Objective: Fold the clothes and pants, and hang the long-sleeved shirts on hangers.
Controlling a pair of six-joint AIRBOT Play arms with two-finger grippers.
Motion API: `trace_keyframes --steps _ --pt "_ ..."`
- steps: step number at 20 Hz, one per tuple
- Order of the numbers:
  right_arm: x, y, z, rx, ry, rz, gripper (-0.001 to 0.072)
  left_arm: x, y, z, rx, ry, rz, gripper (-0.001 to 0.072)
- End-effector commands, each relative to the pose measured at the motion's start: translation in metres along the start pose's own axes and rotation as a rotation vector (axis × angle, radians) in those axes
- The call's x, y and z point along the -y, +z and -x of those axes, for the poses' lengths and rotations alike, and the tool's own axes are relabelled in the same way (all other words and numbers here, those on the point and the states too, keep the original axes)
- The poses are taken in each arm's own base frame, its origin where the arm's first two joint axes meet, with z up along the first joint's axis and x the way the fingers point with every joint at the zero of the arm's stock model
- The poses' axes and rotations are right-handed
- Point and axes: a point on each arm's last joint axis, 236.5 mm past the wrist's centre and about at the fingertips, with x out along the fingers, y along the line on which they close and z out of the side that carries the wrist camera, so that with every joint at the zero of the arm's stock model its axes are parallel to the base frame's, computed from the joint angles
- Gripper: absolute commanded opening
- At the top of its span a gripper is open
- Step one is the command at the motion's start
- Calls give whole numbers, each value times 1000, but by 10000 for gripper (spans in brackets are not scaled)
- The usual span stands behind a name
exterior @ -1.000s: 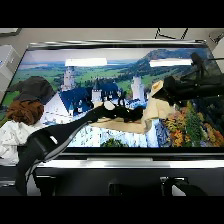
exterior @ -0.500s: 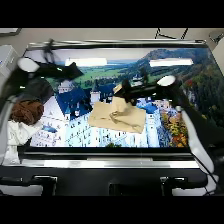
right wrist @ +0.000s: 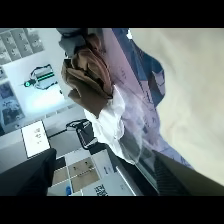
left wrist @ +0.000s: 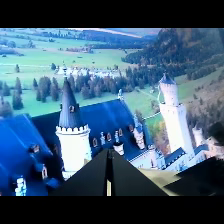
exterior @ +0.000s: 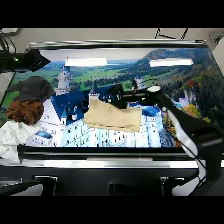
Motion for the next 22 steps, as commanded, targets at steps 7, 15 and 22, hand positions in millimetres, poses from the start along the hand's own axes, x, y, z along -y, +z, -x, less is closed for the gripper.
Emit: trace_keyframes --steps 7,15,22 --pt "181 -16 229 61 -722 -154 655 -5 -7 7 -27 28 -31 15" --pt "165 -20 105 12 -291 -123 540 16 -15 0 -49 -7 -57 15" --pt "85 28 144 51 -204 97 40 23 -18 -2 -55 -17 -41 15"
